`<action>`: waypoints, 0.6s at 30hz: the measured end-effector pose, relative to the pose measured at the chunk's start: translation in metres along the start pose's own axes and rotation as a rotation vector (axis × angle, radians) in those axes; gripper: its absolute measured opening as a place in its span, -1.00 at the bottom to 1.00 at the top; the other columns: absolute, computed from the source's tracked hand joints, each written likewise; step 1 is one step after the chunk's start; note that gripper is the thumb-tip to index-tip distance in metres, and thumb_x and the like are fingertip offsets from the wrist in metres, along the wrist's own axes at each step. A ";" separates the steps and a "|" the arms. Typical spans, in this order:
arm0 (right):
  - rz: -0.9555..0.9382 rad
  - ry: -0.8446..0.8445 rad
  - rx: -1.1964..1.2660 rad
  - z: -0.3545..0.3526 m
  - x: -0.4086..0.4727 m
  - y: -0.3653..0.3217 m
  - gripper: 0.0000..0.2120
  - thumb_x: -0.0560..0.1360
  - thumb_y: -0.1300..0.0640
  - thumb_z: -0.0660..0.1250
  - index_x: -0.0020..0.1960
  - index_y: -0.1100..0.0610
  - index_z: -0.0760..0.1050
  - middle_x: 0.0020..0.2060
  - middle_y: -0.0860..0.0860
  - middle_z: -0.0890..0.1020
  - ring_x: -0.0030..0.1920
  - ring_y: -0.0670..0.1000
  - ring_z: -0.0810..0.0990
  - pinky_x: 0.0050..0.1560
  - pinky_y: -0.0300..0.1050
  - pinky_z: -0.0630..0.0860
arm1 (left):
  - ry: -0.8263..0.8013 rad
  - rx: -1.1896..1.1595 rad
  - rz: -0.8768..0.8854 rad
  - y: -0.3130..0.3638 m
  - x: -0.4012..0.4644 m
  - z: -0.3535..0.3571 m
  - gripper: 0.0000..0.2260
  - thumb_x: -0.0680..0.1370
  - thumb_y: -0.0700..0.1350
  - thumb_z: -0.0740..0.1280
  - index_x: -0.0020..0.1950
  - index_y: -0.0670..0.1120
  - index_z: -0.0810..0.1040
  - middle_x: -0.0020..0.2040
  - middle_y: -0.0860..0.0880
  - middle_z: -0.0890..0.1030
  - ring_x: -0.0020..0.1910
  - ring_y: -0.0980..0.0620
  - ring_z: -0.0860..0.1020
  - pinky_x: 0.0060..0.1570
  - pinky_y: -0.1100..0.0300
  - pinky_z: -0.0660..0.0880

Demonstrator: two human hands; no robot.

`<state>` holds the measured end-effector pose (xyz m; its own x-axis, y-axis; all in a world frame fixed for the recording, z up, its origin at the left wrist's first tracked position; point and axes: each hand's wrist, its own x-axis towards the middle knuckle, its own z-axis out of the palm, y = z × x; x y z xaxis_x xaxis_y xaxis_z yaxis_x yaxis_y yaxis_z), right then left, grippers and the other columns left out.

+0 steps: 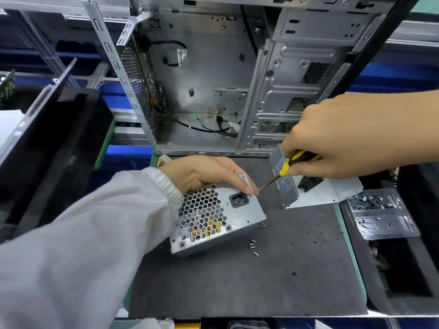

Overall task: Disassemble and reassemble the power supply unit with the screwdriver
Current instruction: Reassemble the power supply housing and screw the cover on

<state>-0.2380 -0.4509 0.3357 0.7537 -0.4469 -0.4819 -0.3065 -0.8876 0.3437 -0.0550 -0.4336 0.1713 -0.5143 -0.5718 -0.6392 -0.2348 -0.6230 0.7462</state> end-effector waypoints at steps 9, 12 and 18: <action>0.019 0.017 0.024 0.001 0.001 -0.001 -0.62 0.46 -0.28 0.04 -0.16 -0.04 0.47 -0.41 -0.11 0.44 -0.42 -0.15 0.37 -0.46 -0.26 0.28 | 0.008 -0.010 0.016 0.000 -0.001 0.002 -0.89 0.53 -0.31 0.34 -0.01 -0.19 0.65 -0.22 -0.11 0.69 -0.30 0.04 0.65 -0.29 0.26 0.60; 0.014 0.006 0.027 -0.001 0.002 -0.001 -0.60 0.42 -0.30 0.00 -0.14 -0.06 0.47 -0.41 -0.12 0.42 -0.40 -0.13 0.41 -0.41 -0.20 0.35 | 0.009 -0.007 0.027 0.001 -0.002 0.003 -0.88 0.53 -0.32 0.33 0.00 -0.20 0.65 -0.23 -0.10 0.70 -0.30 0.06 0.66 -0.32 0.28 0.58; -0.008 0.006 0.022 -0.009 0.001 -0.003 -0.69 0.42 -0.29 0.05 -0.16 -0.11 0.41 -0.41 -0.15 0.38 -0.42 -0.18 0.33 -0.44 -0.24 0.27 | 0.009 -0.006 0.033 0.000 -0.003 0.003 -0.88 0.53 -0.31 0.34 0.00 -0.19 0.65 -0.22 -0.10 0.70 -0.29 0.05 0.66 -0.29 0.27 0.59</action>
<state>-0.2313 -0.4480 0.3416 0.7595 -0.4394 -0.4797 -0.3132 -0.8933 0.3223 -0.0563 -0.4305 0.1739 -0.5144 -0.5968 -0.6158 -0.2126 -0.6070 0.7658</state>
